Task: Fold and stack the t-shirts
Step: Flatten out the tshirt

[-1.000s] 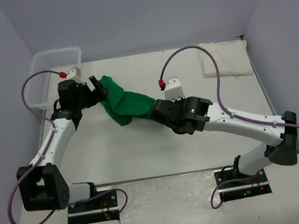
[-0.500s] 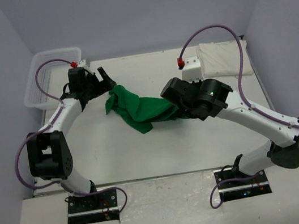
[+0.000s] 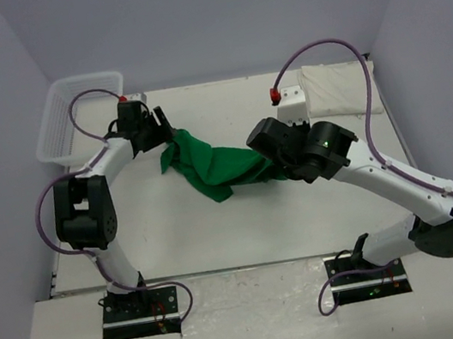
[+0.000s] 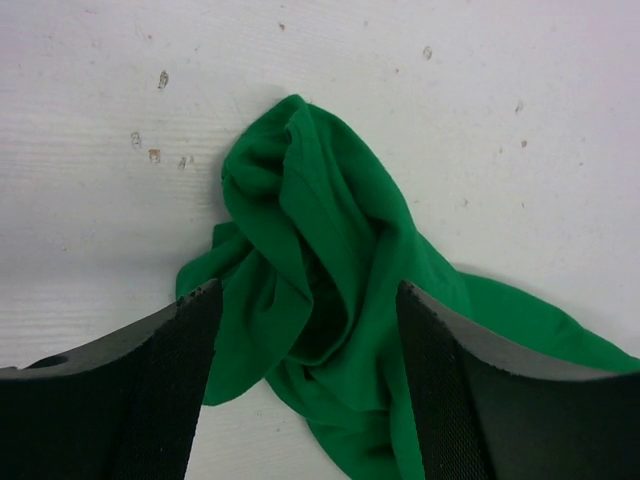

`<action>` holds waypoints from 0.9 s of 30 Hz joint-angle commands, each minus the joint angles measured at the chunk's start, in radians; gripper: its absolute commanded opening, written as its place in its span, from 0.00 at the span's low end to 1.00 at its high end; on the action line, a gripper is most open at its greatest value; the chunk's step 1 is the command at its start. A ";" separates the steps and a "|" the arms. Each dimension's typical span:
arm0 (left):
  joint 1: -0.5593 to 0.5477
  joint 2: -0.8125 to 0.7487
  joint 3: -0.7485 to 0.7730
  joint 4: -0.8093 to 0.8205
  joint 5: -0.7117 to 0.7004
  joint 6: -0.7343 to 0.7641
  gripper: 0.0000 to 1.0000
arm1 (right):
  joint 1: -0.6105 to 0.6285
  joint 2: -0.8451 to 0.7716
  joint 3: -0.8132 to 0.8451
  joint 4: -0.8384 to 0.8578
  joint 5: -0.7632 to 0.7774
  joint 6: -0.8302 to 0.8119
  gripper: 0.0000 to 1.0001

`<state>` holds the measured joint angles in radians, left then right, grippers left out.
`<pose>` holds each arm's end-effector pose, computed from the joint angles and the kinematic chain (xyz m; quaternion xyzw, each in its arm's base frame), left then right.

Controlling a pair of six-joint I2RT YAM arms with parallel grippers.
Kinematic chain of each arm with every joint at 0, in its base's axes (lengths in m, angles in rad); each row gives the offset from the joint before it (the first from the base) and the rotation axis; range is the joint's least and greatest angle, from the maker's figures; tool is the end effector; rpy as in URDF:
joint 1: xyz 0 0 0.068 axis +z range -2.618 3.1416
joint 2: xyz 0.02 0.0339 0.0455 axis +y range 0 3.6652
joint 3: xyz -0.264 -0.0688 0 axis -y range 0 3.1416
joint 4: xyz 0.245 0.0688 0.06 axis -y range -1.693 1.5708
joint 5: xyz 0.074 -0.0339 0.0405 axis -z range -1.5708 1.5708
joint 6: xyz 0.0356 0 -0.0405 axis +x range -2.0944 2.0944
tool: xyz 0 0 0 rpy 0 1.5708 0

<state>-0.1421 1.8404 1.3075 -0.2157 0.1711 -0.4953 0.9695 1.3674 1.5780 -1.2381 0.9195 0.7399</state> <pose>0.4067 -0.0643 0.2209 -0.1268 0.9051 -0.1991 0.3536 0.1609 0.1845 0.4001 0.0194 0.8713 -0.0992 0.4803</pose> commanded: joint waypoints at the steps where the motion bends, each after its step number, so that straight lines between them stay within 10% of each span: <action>1: -0.033 -0.024 0.019 -0.034 -0.102 0.035 0.71 | -0.006 -0.034 -0.001 0.046 0.007 -0.017 0.00; 27: -0.096 -0.018 -0.079 -0.047 -0.357 0.014 0.56 | -0.009 -0.099 -0.079 0.109 -0.045 -0.063 0.00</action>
<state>-0.2382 1.8225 1.2087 -0.2871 -0.1860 -0.4782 0.9649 1.2865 1.5009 -1.1507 0.8680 0.6861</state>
